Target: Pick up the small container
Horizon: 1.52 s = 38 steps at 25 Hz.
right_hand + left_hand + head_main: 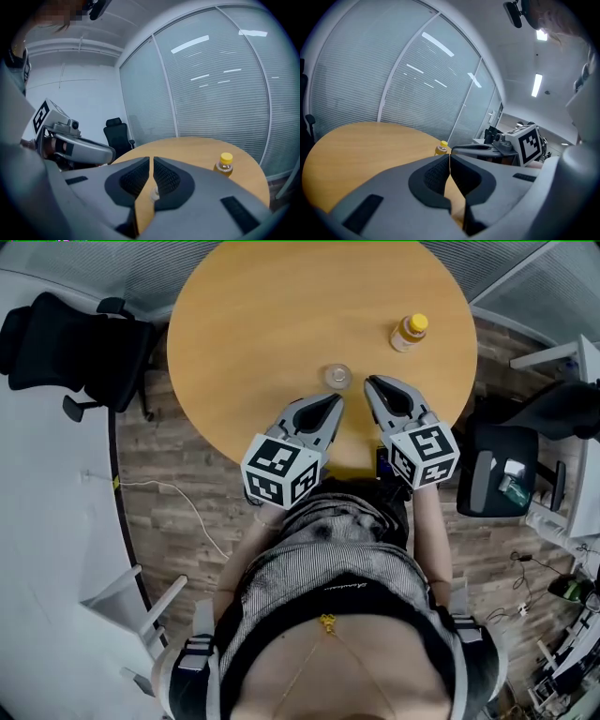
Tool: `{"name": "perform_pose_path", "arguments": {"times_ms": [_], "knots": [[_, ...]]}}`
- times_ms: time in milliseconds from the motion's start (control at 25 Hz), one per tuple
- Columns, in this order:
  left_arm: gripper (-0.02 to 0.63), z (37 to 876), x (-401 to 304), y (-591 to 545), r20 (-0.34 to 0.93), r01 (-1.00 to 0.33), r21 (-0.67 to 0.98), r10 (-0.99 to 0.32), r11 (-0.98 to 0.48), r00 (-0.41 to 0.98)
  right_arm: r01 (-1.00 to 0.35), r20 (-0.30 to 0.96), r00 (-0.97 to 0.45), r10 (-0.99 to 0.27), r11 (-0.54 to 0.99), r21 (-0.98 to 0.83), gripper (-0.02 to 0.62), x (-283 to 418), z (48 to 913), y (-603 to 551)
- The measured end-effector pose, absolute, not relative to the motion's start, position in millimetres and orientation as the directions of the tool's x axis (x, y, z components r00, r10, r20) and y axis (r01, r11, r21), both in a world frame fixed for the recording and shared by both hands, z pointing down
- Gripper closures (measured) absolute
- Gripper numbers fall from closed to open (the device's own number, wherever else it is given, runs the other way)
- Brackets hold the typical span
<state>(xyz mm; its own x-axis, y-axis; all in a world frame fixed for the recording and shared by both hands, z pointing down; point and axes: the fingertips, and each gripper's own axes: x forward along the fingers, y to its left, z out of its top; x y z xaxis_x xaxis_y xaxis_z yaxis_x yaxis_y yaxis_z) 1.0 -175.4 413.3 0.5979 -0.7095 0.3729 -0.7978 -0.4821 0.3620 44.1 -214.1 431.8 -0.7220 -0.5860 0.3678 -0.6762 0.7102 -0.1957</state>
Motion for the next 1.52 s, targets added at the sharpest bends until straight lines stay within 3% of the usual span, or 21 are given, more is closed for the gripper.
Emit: {"name": "perform_pose_path", "arguments": {"times_ms": [560,1520], "knots": [[0.584,420,-56,-173,0.377,-0.744,0.403,-0.644,-0.533,0.665,-0.746,0.385,-0.655,-0.650,0.638,-0.192,0.555,2,434,-209],[0.584,423,-64,-175,0.371,-0.681,0.424,-0.571,-0.597,0.732,-0.793,0.402,-0.599,-0.693,0.582,-0.178,0.555,-10,439,-215]]}}
